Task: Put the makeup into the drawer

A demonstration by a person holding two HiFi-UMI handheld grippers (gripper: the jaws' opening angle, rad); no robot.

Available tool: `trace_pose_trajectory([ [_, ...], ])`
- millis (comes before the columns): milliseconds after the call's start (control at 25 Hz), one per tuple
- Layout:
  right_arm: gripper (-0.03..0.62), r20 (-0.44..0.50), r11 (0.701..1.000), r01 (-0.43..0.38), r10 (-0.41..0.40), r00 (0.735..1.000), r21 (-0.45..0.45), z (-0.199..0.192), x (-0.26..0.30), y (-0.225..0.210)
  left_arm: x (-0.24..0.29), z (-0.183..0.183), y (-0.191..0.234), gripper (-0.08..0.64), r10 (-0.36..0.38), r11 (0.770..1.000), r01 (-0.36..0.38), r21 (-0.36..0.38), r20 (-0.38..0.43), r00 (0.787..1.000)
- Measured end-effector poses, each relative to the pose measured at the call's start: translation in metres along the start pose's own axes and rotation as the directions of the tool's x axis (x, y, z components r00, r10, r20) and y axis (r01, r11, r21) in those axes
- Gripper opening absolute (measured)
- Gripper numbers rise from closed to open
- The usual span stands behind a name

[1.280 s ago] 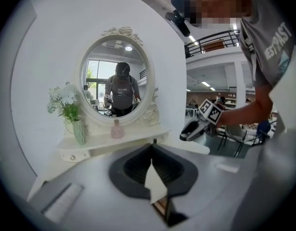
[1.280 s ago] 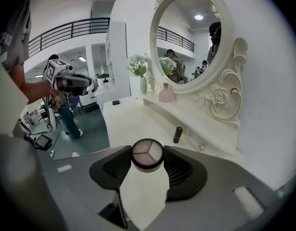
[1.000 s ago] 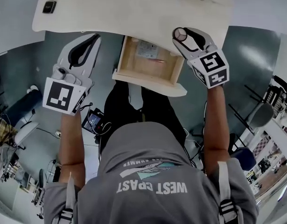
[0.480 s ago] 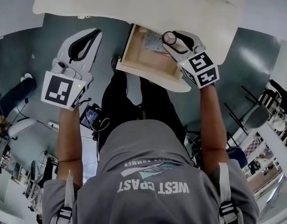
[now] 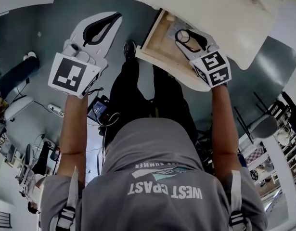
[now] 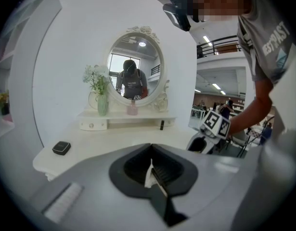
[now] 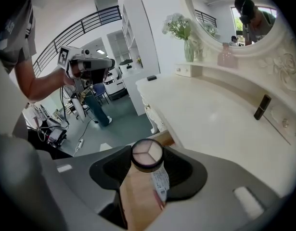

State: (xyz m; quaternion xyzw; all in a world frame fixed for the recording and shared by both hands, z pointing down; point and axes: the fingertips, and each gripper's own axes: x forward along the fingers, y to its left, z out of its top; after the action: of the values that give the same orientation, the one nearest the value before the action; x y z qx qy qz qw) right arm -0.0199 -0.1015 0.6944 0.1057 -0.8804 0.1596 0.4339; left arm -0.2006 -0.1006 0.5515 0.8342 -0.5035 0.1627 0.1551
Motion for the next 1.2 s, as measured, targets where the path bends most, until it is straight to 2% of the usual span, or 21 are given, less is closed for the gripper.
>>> trace_pose_trajectory([
  [720,0.218,-0.11,0.996,-0.084,0.084,0.99,0.004,-0.052,0.112,0.017,0.004,-0.085,0.021,0.002,0.011,0.996,-0.017,-0.091,-0.062,0.998],
  [1200,0.219,-0.192,0.993,-0.114,0.11,0.975,-0.008,-0.082,0.153,0.02,0.009,-0.113,0.027,0.002,0.005,0.992,-0.016,-0.129,-0.088,0.996],
])
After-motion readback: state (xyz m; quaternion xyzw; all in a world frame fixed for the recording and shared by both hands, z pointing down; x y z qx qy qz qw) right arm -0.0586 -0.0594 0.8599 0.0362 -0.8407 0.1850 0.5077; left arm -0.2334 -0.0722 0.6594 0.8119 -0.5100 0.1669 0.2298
